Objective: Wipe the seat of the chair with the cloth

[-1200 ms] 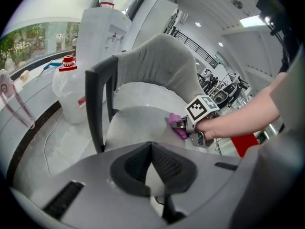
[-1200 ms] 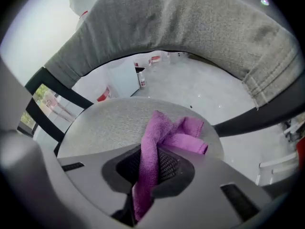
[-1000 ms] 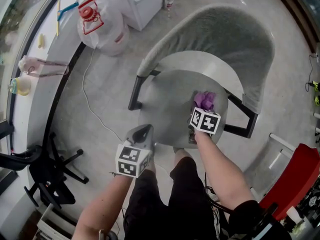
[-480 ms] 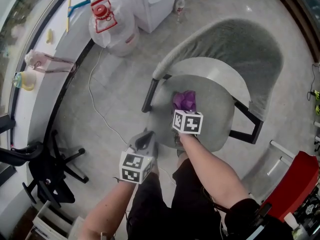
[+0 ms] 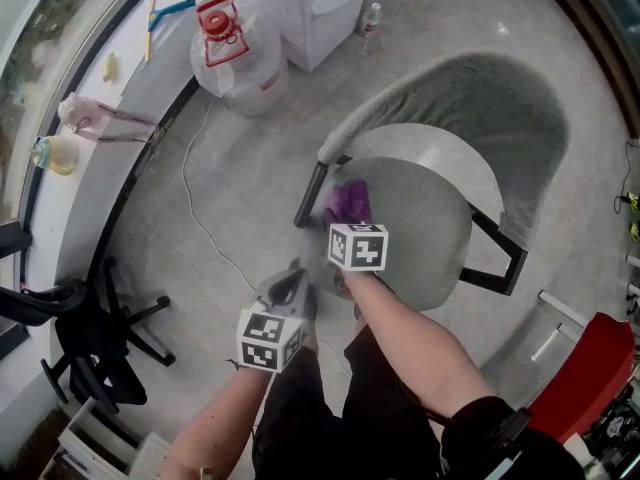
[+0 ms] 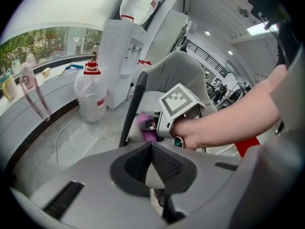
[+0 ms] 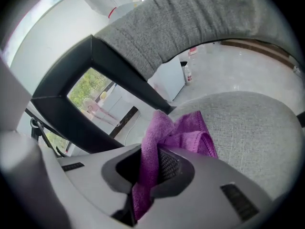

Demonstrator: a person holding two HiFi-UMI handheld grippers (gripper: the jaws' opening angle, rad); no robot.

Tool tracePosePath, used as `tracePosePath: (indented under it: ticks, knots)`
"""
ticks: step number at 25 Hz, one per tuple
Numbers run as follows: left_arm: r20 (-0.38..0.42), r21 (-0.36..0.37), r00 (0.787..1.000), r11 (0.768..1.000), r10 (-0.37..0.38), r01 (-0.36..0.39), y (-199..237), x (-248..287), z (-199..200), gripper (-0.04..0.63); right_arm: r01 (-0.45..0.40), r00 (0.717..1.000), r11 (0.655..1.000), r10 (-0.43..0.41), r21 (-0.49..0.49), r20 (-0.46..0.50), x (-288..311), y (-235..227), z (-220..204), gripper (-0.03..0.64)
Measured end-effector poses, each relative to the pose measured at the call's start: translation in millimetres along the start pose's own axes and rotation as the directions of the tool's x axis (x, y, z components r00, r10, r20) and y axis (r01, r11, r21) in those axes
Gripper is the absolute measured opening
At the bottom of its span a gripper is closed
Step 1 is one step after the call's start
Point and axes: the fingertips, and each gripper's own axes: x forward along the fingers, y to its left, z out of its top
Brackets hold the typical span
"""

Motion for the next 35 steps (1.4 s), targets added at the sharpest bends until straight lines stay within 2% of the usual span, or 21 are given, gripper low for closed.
tracePosePath:
  ticks: [4, 8, 10, 14, 17, 20, 22, 29, 35]
  knots:
    - [-0.008, -0.002, 1.000, 1.000, 0.011, -0.011, -5.0, 1.4, -1.7, 0.005, -0.053, 0.996, 0.997, 0.048, 0.058, 0.076, -22.5, 0.4, 15.2, 0.044]
    - [-0.021, 0.013, 1.000, 1.000, -0.008, 0.008, -20.3, 11.2, 5.3, 0.005, -0.071, 0.987, 0.993, 0.057, 0.093, 0.149, -57.4, -20.5, 33.1, 0.044]
    - [-0.025, 0.030, 0.999, 0.999, -0.027, 0.028, -35.0, 19.6, 12.6, 0.005, -0.036, 0.978, 0.993, 0.012, 0.112, 0.207, -82.7, -44.9, 46.3, 0.045]
    - [-0.031, 0.085, 0.997, 0.993, -0.075, 0.078, -67.1, 35.3, 26.4, 0.005, 0.129, 0.937, 0.987, -0.153, 0.095, 0.315, -136.4, -109.3, 68.6, 0.044]
    - [-0.045, 0.123, 0.994, 0.986, -0.105, 0.109, -89.7, 48.6, 34.0, 0.005, 0.203, 0.908, 0.969, -0.239, 0.137, 0.343, -167.6, -162.4, 74.0, 0.044]
    - [-0.058, 0.122, 0.992, 0.985, -0.113, 0.120, -108.7, 62.7, 40.2, 0.005, 0.275, 0.884, 0.942, -0.326, 0.190, 0.336, -189.7, -211.0, 73.4, 0.046]
    - [-0.056, 0.127, 0.991, 0.983, -0.125, 0.132, -121.2, 72.2, 47.8, 0.005, 0.336, 0.867, 0.923, -0.381, 0.187, 0.320, -199.9, -236.0, 72.0, 0.046]
    - [-0.039, 0.138, 0.990, 0.980, -0.139, 0.143, -142.6, 92.0, 68.6, 0.005, 0.469, 0.833, 0.866, -0.499, 0.173, 0.239, -206.8, -283.8, 54.2, 0.045]
    - [-0.043, 0.137, 0.992, 0.982, -0.122, 0.127, -132.3, 101.4, 66.2, 0.005, 0.539, 0.830, 0.834, -0.550, 0.117, 0.091, -171.3, -302.4, 26.5, 0.046]
